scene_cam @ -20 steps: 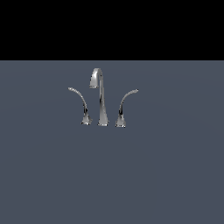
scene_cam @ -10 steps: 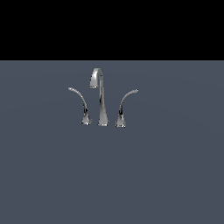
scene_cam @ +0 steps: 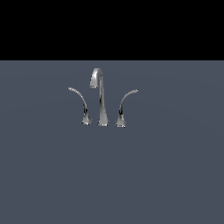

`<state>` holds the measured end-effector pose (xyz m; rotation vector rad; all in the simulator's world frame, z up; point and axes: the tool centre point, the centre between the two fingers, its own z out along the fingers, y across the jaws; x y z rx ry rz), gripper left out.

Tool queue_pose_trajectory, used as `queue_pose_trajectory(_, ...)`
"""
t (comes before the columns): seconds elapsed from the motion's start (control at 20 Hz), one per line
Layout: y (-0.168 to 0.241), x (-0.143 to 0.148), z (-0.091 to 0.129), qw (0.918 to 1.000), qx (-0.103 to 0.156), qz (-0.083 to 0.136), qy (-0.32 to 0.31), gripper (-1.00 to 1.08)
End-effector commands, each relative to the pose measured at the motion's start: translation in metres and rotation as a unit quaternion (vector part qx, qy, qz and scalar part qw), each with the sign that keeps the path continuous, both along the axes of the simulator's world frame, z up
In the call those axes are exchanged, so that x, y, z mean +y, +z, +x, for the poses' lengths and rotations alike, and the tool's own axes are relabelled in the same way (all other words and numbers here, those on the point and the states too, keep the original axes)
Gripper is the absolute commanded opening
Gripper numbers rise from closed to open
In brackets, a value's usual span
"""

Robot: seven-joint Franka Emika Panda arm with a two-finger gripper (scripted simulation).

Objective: Turn on the faucet by rotating a designated handle.

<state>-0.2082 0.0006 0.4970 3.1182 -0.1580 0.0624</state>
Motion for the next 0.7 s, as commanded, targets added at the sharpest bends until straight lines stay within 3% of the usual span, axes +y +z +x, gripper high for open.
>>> queue_pose_trajectory(0.0, -0.002, 0.003, 0.012, 0.9998, 0.001, 0.005, -0.021, -1.0)
queue_pose_trajectory(0.35, -0.014, 0.015, 0.055, 0.995, 0.004, 0.022, -0.097, -1.0)
queue_pose_trajectory(0.65, -0.029, 0.026, 0.093, 0.9855, 0.009, 0.034, -0.166, -1.0)
